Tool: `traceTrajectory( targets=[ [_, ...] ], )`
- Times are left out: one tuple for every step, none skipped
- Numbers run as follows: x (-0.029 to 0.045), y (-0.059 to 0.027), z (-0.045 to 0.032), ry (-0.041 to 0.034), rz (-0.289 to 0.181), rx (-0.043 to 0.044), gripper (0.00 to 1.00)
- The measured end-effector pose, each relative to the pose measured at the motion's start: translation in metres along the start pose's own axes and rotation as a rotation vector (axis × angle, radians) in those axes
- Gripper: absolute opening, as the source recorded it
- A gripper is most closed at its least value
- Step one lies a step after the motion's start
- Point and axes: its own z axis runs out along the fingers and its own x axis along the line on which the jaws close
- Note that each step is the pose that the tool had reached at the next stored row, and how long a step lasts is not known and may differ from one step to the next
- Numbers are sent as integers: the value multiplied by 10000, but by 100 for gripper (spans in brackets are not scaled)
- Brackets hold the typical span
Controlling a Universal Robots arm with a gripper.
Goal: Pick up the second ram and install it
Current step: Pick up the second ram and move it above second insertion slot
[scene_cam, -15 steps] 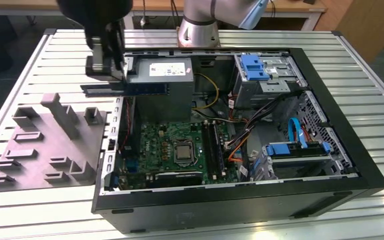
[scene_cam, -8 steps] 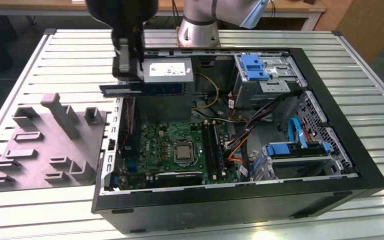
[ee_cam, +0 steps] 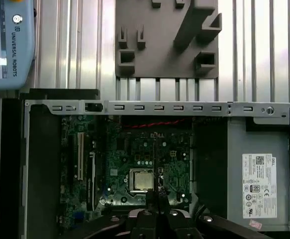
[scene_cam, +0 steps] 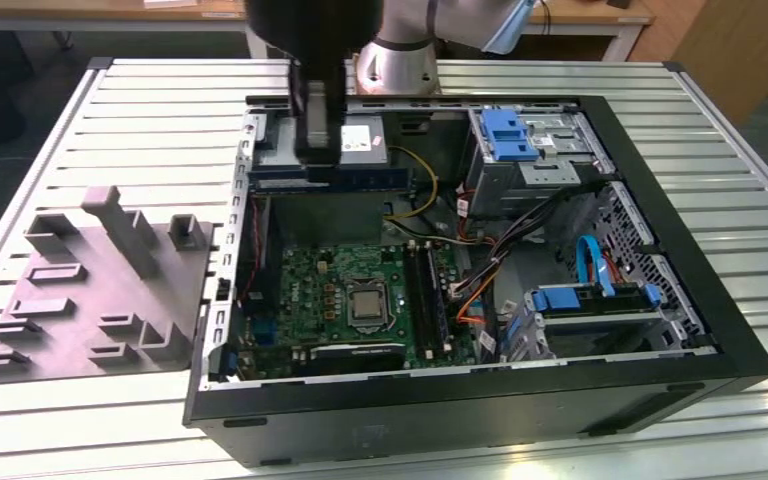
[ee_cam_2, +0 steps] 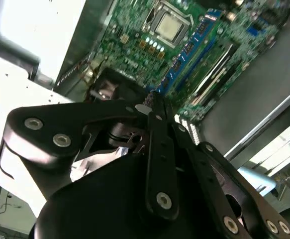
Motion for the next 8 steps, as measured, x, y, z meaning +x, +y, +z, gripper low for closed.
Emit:
traceTrajectory(
  targets=[
    [0,-45,2,-2,2,-3,12],
    [0,-89,5,-3,2,-5,12],
    [0,-128,9,-3,1,-8,12],
    [-1,-161,14,-4,0,-9,12],
    [0,-188,22,-3,2,-11,12],
    [0,-211,33,-5,2,-11,12],
    [1,-228,46,-7,1,-11,12],
    [1,-239,62,-4,1,-13,12]
  ],
)
